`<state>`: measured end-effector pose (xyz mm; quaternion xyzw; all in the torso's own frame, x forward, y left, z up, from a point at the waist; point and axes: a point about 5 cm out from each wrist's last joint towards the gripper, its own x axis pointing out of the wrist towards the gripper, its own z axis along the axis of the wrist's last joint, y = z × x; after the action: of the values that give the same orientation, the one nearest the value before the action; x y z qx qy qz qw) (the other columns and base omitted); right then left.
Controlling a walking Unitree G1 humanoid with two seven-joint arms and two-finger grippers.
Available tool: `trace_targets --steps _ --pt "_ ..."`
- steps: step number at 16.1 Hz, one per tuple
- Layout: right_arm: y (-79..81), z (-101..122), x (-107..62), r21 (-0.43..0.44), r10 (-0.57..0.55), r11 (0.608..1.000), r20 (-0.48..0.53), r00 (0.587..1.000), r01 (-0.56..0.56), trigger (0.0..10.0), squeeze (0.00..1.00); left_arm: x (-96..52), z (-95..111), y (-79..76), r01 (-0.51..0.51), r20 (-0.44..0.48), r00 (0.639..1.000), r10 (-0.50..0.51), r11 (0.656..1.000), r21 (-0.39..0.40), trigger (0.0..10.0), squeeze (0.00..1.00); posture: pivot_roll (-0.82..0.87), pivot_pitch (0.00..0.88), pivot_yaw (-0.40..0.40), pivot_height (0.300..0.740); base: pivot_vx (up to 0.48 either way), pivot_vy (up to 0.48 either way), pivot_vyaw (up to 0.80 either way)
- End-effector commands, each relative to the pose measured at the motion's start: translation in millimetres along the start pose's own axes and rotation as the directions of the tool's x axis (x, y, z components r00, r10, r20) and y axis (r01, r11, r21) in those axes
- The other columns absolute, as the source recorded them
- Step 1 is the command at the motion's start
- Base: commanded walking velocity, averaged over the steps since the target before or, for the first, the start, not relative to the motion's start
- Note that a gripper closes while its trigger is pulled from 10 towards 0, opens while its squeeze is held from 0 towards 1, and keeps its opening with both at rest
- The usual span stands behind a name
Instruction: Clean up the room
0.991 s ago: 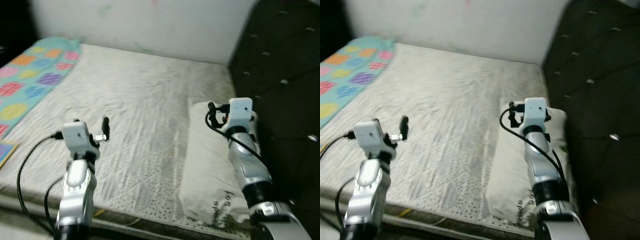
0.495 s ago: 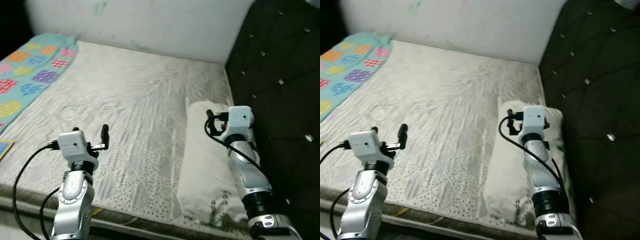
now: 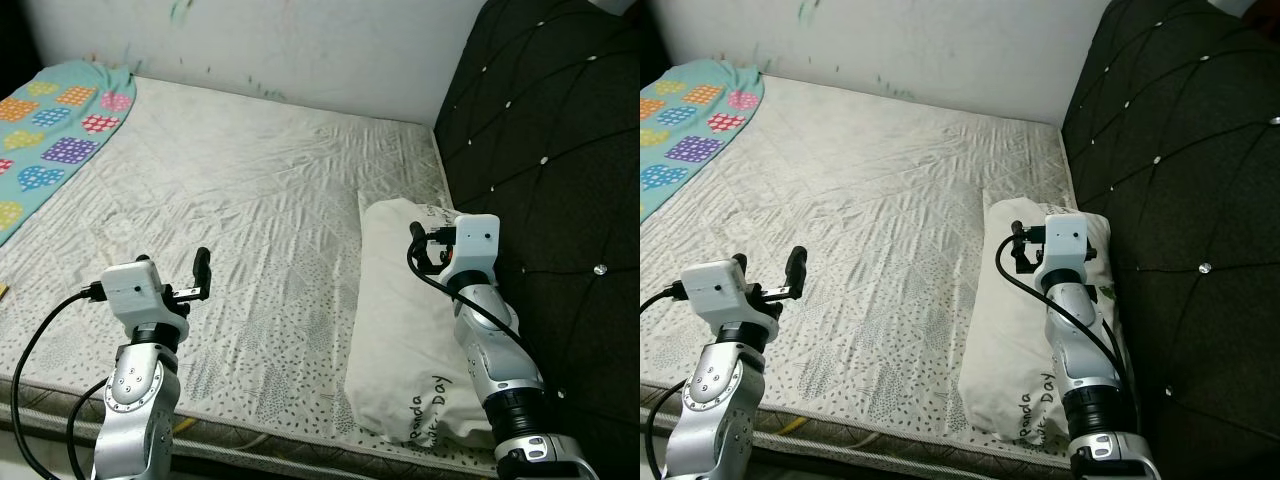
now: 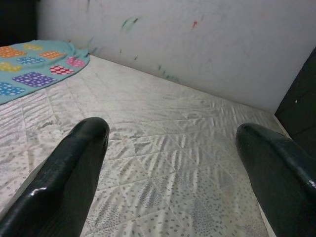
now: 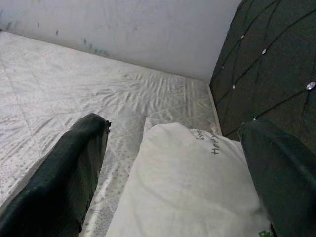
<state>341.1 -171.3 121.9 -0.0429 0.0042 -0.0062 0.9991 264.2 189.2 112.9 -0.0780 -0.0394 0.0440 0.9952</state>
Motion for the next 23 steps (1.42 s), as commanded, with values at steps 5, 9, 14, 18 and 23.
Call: trace_targets --steps 5,9,14,18,23 --pt "2.0 11.2 3.0 -0.004 0.025 1.0 0.028 0.999 -0.025 10.0 0.0 3.4 6.7 -2.1 0.005 0.008 1.0 -0.005 1.0 -0.006 10.0 0.0 0.02 0.0 -0.084 0.74 0.0 0.0 -0.26" --pt "4.8 13.6 0.3 0.019 0.038 0.999 0.036 0.999 -0.038 10.0 0.0 4.0 3.1 -3.3 0.012 -0.007 1.0 -0.012 1.0 0.0 10.0 0.0 0.01 0.0 -0.077 0.74 0.0 0.0 0.0" --pt "7.4 14.0 -0.8 -0.005 0.059 0.998 0.033 0.998 -0.059 10.0 0.0 4.3 2.3 -5.6 0.02 -0.011 1.0 -0.02 1.0 0.004 10.0 0.0 0.01 0.0 -0.077 0.74 0.0 0.0 0.0" --pt "7.4 14.0 -0.8 -0.005 0.059 0.998 0.033 0.998 -0.059 10.0 0.0 4.3 2.3 -5.6 0.02 -0.011 1.0 -0.02 1.0 0.004 10.0 0.0 0.01 0.0 -0.077 0.74 0.0 0.0 0.0" --pt "7.4 14.0 -0.8 -0.005 0.059 0.998 0.033 0.998 -0.059 10.0 0.0 4.3 2.3 -5.6 0.02 -0.011 1.0 -0.02 1.0 0.004 10.0 0.0 0.01 0.0 -0.077 0.74 0.0 0.0 0.0"
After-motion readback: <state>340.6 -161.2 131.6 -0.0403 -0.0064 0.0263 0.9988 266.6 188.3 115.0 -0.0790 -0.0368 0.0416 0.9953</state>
